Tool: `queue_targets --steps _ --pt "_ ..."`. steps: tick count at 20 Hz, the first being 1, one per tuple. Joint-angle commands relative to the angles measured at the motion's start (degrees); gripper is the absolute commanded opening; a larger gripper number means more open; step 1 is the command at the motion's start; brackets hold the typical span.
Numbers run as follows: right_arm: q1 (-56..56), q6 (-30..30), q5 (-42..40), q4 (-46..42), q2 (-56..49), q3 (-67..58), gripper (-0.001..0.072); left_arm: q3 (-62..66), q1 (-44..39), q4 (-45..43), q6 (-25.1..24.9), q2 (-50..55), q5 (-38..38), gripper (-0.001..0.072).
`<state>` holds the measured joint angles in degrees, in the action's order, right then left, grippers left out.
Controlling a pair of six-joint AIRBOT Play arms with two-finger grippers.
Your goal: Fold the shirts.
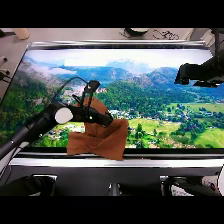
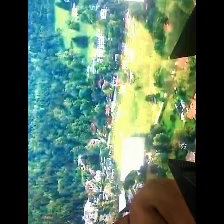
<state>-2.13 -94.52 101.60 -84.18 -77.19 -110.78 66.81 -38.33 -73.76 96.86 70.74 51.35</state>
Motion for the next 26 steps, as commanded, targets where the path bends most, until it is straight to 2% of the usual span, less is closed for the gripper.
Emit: queue_targets --steps 1,2,4,5,7,11,14,15,16,17,18,22,23,24,25,26 --pt "0.0 -0.28 0.59 6.73 -2.27 1.49 0.0669 10.78 8.98 -15.17 -0.79 0.46 9.7 0.072" --pt "-0.31 -0.11 -0.74 9.81 -2.34 3.93 0.0669 13.9 15.32 -16.37 -0.79 1.09 10.99 0.072" --pt "-2.67 0.7 -2.69 11.28 -2.34 10.88 0.0674 14.95 26.97 -10.43 -0.81 5.75 12.98 0.0708" --pt "-4.39 1.44 -3.54 11.28 -2.34 15.32 0.0699 14.49 30.77 -7.02 -0.81 9.66 14.36 0.0709" --pt "-7.08 2.73 -6.34 11.54 -2.34 23.98 0.0701 14.38 35.39 1.09 -0.81 19.21 15.8 0.071" --pt "-7.39 4.46 -10.69 16.39 -2.34 38.49 0.0701 14.4 36.04 10.03 -2.12 30.64 13.62 0.0709" --pt "-7.43 6.99 -16.65 24.33 -2.34 46.69 0.0702 14.43 33.24 12.35 -3.02 33.35 8.61 0.0707" --pt "-7.45 7.34 -18.64 25.81 -2.36 49.0 0.0704 14.43 32.41 12.37 -2.78 33.92 7.82 0.0675" --pt "-7.45 7.54 -20.68 27.17 -2.36 51.34 0.0704 14.45 31.95 12.31 -2.8 34.32 7.19 0.052" --pt "-7.52 9.01 -22.51 29.68 -2.36 53.48 0.0704 14.45 31.82 12.33 -2.8 34.47 6.36 0.0206" --pt "-8.44 10.69 -24.85 31.93 -2.36 55.47 0.0704 14.56 31.98 12.33 -3.02 34.25 5.86 0.0033" --pt "-15.93 14.8 -38.36 34.05 -6.4 58.01 0.0702 15.54 32.17 12.28 -3.02 31.06 5.79 0.0026" --pt "-16.85 15.96 -40.59 36.74 -7.96 58.01 0.0684 15.54 32.13 12.28 -3.02 29.9 5.79 0.0026" --pt "-17.59 18.03 -42.82 40.35 -9.09 57.99 0.063 15.54 32.11 12.28 -3.04 28.94 5.79 0.0026" --pt "-18.05 19.8 -45.07 43.19 -9.51 57.99 0.0522 15.54 32.11 12.28 -3.21 27.93 5.75 0.0026" --pt "-18.03 20.06 -47.65 45.16 -9.46 57.99 0.0296 15.54 32.11 12.31 -4.2 26.91 5.7 0.0026"
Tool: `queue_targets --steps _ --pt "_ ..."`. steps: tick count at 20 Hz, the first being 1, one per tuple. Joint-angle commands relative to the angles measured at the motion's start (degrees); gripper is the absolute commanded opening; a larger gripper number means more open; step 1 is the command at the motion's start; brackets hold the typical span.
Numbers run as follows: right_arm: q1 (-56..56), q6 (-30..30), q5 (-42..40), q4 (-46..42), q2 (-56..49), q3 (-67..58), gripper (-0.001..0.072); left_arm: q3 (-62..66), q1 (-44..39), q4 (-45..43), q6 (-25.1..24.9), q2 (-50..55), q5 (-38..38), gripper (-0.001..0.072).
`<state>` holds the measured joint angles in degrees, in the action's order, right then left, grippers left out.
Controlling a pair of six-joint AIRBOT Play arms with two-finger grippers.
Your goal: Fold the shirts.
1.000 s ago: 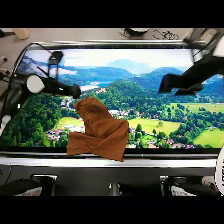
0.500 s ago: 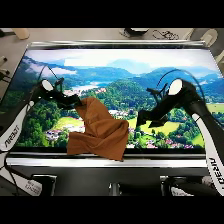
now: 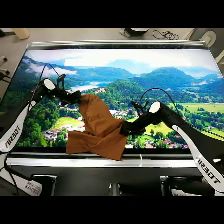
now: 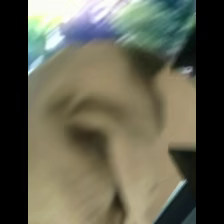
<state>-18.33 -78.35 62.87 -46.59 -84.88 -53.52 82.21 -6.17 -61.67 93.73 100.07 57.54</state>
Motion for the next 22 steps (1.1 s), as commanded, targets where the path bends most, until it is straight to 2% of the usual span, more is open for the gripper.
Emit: queue_targets --steps 1,2,4,6,8,11,12,13,15,16,18,22 --pt "-1.49 3.34 -10.71 7.76 -1.68 0.33 0.0032 0.13 -0.02 0.22 -2.23 -3.8 -0.57 0.0026" --pt "-0.85 2.93 -10.67 7.32 -1.51 -0.76 0.0019 0.15 -0.02 0.22 -3.45 -5.55 -0.87 0.0026" --pt "0.52 3.39 -5.42 2.89 1.01 -5.2 0.0016 1.14 0.04 0.15 -8.11 -11.04 -1.88 0.0024" --pt "1.97 3.34 -0.87 -7.58 7.5 -12.85 0.0015 4.74 0.02 0.15 -13.2 -18.82 -3.3 0.0024" --pt "2.23 2.43 2.36 -19.78 16.33 -23.69 0.0014 11.06 -0.13 0.17 -14.29 -28.2 -5.16 0.0023" --pt "2.21 -3.28 2.71 -32.87 29.29 -40.48 0.0014 21.31 -0.09 -2.29 -14.21 -43.15 -8.35 0.0023" --pt "2.21 -5.4 2.93 -35.23 32.57 -44.17 0.0014 23.23 -0.09 -6.29 -12.7 -47.89 -8.02 0.0023" --pt "2.21 -7.13 3.23 -36.63 35.47 -46.4 0.0014 23.41 0.0 -11.23 -8.59 -52.11 -6.82 0.0022" --pt "2.21 -11.72 7.13 -38.64 39.63 -47.19 0.0015 22.67 0.09 -21.9 0.44 -58.23 3.21 0.0023" --pt "2.21 -13.38 10.21 -38.95 40.26 -47.19 0.0015 21.84 0.09 -25.05 1.97 -59.91 9.75 0.0023" --pt "2.21 -13.79 15.15 -39.26 40.13 -47.19 0.0015 19.08 0.09 -25.38 1.9 -62.12 16.68 0.0023" --pt "2.21 -13.18 27.85 -43.93 31.74 -46.51 0.0016 7.19 0.09 -25.66 1.22 -62.14 16.48 0.0023"
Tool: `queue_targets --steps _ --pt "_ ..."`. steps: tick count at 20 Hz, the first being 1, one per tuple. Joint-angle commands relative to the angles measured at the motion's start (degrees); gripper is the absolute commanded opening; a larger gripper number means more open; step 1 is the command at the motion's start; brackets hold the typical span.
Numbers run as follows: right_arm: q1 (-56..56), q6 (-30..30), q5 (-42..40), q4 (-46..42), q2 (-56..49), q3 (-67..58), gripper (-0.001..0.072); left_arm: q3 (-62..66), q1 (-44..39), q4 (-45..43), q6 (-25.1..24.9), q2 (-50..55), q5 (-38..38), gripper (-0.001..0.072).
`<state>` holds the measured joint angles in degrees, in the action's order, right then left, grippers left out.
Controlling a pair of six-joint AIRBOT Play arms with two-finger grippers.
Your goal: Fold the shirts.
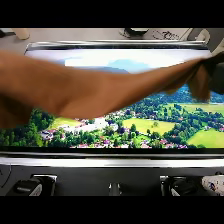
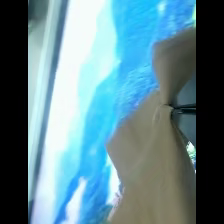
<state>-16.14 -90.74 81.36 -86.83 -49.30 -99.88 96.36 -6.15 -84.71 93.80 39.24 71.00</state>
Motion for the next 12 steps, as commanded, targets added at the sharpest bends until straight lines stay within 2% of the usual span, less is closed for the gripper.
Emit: queue_targets --steps 1,2,4,7,8,10,11,12 --pt "0.02 0.28 9.79 -3.43 -7.54 1.31 0.0016 -12.22 0.07 -2.93 1.18 -0.85 0.94 0.0023" --pt "0.02 1.01 8.66 -2.95 -11.3 3.48 0.0018 -18.53 0.04 -2.99 1.18 -0.28 -2.12 0.0023" --pt "0.02 2.38 1.18 -1.57 -19.37 10.12 0.0019 -33.03 -0.02 -2.75 1.46 1.25 -11.1 0.0025" --pt "0.02 2.38 -16.72 -1.25 -32.74 17.59 0.0019 -51.78 0.0 2.38 1.44 4.72 -30.23 0.0025" --pt "0.02 1.73 -21.14 -0.46 -36.79 17.57 0.002 -55.69 0.0 5.09 1.44 6.16 -35.47 0.0025" --pt "0.04 -2.6 -26.32 2.05 -42.03 17.57 0.0043 -58.88 -0.02 9.35 1.42 8.96 -40.13 0.0026" --pt "0.04 -5.07 -25.73 3.3 -42.75 17.55 0.0274 -58.84 -0.02 9.75 1.4 10.01 -40.48 0.0026" --pt "0.04 -5.14 -22.6 4.37 -42.27 17.27 0.0505 -58.55 0.0 9.73 0.92 10.43 -40.59 0.0026"
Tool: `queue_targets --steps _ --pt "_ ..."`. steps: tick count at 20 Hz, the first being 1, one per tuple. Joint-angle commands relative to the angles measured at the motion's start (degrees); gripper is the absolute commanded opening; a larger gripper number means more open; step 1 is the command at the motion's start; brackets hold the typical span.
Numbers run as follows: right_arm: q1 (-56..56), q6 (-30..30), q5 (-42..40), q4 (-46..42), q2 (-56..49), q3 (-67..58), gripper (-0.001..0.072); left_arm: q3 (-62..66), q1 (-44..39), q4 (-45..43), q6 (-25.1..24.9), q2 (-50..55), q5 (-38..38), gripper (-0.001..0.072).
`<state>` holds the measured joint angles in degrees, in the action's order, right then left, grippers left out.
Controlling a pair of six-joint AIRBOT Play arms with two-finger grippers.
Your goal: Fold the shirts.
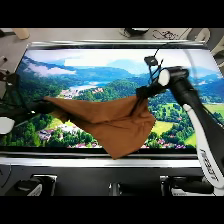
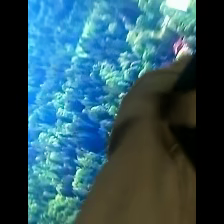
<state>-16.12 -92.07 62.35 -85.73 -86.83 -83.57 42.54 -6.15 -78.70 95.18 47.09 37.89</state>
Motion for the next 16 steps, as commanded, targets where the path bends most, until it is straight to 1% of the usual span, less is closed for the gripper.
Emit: queue_targets --steps 1,2,3,4,5,6,8,10,12,13,16 --pt "0.02 -2.89 2.58 3.19 -3.34 0.09 0.051 -4.39 0.0 3.67 -2.08 2.49 -7.5 0.0026" --pt "0.31 -1.42 9.57 3.04 -1.36 -0.52 0.0572 -3.91 0.0 3.67 -4.22 2.32 -7.28 0.0026" --pt "1.29 0.85 17.46 4.83 1.05 -0.39 0.0634 -3.32 0.0 3.69 -6.05 2.29 -6.71 0.0026" --pt "3.34 0.85 23.45 8.26 3.28 1.25 0.0634 -2.78 0.0 3.69 -7.21 2.29 -6.05 0.0026" --pt "5.53 1.44 25.92 13.11 5.81 5.64 0.0634 -2.45 0.0 3.69 -7.37 2.29 -5.79 0.0026" --pt "7.58 1.29 25.51 15.98 9.09 13.38 0.0636 -2.36 0.0 3.69 -7.37 2.29 -5.77 0.0026" --pt "9.57 -1.99 19.65 17.16 14.69 30.71 0.0637 -2.32 0.0 3.74 -7.34 2.29 -5.55 0.0026" --pt "9.07 -1.73 12.94 23.34 16.09 42.77 0.065 -2.14 -0.02 3.74 -7.34 2.27 -4.15 0.0026" --pt "8.02 -1.11 3.85 30.21 16.04 47.98 0.0649 -2.14 -0.02 3.72 -7.37 2.14 -2.32 0.0026" --pt "7.04 -1.11 -0.83 32.26 16.02 48.85 0.0648 -2.14 -0.02 3.72 -7.37 1.97 -1.6 0.0026" --pt "3.54 -2.01 -8.26 36.33 14.03 48.87 0.0641 -2.14 -0.02 3.74 -7.34 0.92 -0.76 0.0026"
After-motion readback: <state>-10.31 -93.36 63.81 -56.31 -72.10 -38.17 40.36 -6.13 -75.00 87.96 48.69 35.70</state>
